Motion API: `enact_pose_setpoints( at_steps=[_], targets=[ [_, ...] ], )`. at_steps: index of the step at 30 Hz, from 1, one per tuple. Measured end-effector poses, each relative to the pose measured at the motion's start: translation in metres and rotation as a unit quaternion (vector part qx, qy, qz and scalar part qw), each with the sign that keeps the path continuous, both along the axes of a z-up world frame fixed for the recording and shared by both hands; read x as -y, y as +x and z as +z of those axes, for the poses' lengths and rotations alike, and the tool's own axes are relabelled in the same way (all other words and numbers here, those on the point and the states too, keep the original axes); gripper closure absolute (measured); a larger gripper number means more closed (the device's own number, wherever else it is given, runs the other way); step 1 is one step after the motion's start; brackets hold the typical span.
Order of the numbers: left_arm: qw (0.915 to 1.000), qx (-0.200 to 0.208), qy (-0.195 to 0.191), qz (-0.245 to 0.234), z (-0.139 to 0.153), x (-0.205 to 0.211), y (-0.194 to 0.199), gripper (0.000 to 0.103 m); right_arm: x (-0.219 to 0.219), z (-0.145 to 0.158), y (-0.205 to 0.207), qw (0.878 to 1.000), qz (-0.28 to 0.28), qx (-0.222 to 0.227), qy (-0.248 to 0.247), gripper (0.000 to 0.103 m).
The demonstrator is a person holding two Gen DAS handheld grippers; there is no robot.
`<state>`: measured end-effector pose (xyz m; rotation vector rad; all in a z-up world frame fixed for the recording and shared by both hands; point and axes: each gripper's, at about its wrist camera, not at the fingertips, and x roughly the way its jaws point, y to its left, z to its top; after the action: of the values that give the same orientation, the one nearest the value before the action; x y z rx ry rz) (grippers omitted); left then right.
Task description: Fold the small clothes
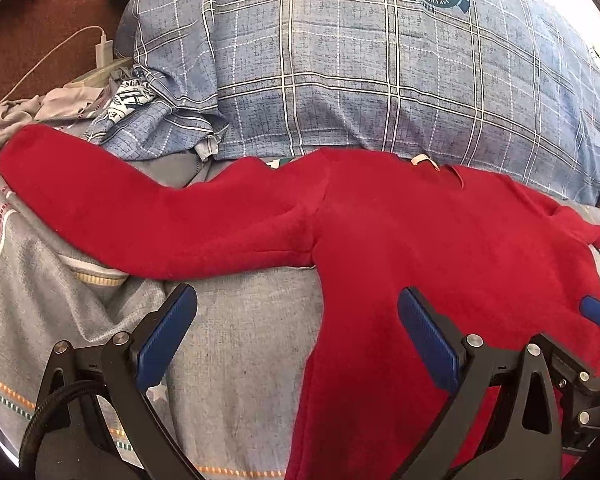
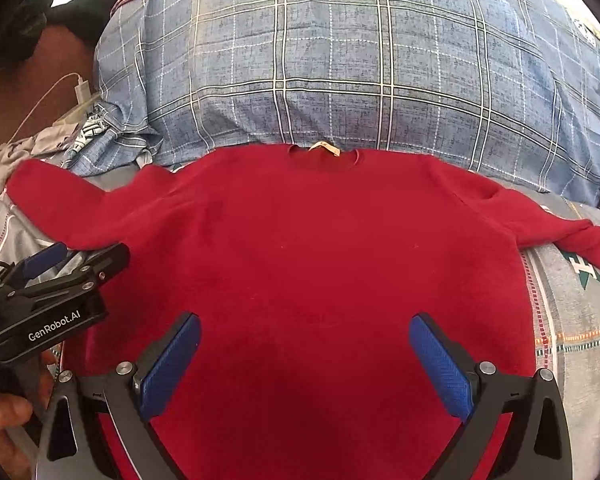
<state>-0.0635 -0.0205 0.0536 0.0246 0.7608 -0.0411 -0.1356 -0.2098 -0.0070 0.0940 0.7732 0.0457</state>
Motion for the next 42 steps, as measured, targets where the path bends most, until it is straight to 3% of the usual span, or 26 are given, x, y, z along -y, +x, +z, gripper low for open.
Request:
enact_pose_setpoints(
  at_steps=[36,42],
  targets=[
    [0.9999,0.004,0.0,0.01,0.004,-0.007,0.003,0.002,-0.015,0.002,0.014,1.0,0.015,0.007,-0.021,0.0],
    [0.9983,0.022,-0.003,0.055,0.024,-0.038,0.005,0.002,-0.023,0.005,0.017,0.999,0.029,0.007,-0.019,0.0]
  ],
)
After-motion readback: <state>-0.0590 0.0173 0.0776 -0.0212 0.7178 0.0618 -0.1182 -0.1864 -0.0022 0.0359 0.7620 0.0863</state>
